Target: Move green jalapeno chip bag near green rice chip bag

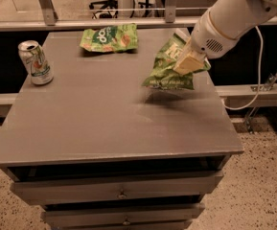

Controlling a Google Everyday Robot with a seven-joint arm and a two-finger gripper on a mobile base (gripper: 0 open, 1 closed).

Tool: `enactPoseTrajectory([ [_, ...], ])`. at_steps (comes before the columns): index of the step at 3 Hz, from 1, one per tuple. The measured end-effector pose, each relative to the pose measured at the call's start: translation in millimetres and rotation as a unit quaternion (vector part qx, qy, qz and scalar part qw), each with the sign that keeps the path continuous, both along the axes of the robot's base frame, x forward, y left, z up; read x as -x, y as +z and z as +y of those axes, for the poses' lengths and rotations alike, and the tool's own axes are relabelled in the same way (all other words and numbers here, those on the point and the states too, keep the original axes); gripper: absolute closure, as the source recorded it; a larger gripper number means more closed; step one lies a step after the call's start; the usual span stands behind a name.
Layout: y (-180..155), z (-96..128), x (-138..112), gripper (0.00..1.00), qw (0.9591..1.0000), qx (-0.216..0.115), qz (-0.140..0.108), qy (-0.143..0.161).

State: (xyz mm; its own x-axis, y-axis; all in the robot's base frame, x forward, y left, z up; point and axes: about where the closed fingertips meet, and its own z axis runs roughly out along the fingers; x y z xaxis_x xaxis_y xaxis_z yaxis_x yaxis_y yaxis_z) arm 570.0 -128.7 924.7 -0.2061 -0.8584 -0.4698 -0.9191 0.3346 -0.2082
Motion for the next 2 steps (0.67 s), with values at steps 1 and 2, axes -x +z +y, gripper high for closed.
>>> enactPoseTrajectory([
  [1,8.3,-2.0,-2.9,1.0,0.9999,0.003,-0.012,0.005],
  [2,6.3,-5.2,-11.1,1.0,0.9998,-0.007,-0.018,-0.001],
])
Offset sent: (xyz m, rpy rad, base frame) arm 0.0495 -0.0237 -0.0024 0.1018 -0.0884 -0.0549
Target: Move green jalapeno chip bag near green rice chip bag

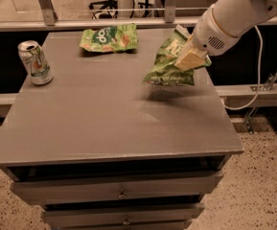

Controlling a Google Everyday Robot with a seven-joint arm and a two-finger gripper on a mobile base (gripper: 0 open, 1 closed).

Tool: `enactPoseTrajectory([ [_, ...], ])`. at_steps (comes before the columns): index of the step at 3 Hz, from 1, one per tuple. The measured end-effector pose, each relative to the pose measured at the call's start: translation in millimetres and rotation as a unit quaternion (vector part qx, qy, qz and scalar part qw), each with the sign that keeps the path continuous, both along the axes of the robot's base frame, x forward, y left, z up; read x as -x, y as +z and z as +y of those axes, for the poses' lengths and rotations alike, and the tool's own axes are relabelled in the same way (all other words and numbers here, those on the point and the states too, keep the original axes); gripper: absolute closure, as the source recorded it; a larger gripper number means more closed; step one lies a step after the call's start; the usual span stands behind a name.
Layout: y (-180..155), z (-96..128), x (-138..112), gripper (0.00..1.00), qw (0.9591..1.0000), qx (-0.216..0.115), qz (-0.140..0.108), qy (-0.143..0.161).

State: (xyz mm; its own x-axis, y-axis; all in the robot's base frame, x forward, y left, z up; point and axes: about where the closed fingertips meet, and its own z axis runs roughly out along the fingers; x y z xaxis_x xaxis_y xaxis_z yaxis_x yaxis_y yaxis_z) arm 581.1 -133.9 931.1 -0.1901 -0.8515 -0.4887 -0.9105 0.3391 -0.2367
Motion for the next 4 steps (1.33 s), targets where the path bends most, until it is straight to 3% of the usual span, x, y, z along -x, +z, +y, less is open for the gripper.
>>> enactPoseTrajectory([
  [1,-6.8,-17.1,-40.9,1.0,0.9991,-0.029,-0.021,-0.02],
  [2,-8.6,-41.9,-116.0,1.0,0.9962,-0.054,-0.053,-0.043],
  [3,-1.7,-50.1,-156.7,1.0,0.9935,-0.069,-0.075,-0.051],
  [4,-11.5,-17.7,-192.2,1.0,0.9936,-0.081,-0.075,-0.022],
])
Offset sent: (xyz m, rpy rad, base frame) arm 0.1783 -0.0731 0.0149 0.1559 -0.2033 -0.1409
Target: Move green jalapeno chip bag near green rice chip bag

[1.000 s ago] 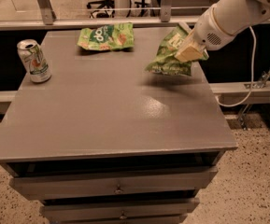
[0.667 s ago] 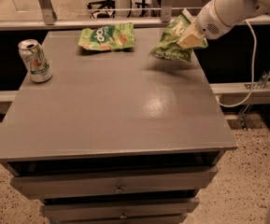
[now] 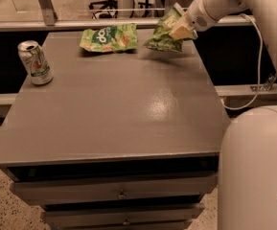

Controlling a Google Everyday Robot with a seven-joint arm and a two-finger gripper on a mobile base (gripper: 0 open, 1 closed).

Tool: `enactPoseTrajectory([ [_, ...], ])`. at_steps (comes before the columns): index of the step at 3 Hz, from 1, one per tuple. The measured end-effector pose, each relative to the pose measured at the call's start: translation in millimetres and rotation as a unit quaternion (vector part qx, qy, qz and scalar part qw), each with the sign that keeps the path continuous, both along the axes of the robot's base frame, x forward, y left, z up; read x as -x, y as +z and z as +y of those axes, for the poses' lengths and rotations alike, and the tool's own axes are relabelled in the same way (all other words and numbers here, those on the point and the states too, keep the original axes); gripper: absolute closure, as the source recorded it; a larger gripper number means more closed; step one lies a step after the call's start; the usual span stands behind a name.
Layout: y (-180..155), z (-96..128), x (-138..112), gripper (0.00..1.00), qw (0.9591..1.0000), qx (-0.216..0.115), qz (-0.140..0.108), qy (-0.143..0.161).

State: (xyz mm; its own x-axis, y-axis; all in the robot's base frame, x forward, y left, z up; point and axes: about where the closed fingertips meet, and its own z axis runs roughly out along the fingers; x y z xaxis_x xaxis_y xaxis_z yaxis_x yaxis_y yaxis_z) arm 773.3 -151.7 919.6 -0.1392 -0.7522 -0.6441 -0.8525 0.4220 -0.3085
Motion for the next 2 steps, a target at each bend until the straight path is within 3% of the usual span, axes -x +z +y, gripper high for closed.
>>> enactPoseTrajectory([
  [1,-13.6,31.8,-17.4,0.98,0.9996,-0.008,0.01,0.027],
  [2,-25.8,54.8,-25.8,0.68,0.9987,-0.016,0.027,0.04],
])
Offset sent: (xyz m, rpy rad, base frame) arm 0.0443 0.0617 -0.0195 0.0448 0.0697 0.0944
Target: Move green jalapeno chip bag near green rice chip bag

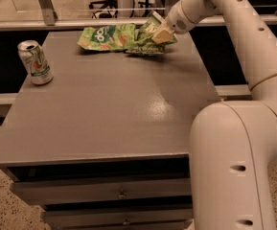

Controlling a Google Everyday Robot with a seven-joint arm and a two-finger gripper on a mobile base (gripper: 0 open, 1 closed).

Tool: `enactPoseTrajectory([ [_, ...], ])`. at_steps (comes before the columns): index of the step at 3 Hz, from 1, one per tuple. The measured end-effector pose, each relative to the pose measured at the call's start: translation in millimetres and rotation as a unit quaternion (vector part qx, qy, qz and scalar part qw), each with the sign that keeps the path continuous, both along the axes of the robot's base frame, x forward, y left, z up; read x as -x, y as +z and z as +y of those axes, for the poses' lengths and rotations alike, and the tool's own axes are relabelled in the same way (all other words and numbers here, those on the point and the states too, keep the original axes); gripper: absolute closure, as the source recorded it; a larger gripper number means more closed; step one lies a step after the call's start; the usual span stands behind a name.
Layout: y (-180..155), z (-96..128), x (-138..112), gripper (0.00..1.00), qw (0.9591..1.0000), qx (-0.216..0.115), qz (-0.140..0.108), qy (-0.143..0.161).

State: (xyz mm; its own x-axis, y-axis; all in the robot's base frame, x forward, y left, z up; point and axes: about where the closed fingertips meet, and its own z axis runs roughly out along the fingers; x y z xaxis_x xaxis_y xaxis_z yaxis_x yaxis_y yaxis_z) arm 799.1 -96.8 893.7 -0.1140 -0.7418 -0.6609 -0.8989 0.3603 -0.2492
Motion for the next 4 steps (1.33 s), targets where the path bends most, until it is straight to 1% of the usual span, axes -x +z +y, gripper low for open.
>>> enactPoseTrajectory([
  [1,-5.2,11.8,-3.0,0.36,0.9999,-0.003,0.01,0.008],
  [2,-4.9,16.6,-3.3,0.13,0.9998,-0.005,0.013,0.013],
  [3,-2.2,17.7,0.2,0.0,0.9996,-0.013,0.017,0.016],
  [4,9.9,-1.4,11.7,0.0,0.9995,-0.024,0.017,0.007],
])
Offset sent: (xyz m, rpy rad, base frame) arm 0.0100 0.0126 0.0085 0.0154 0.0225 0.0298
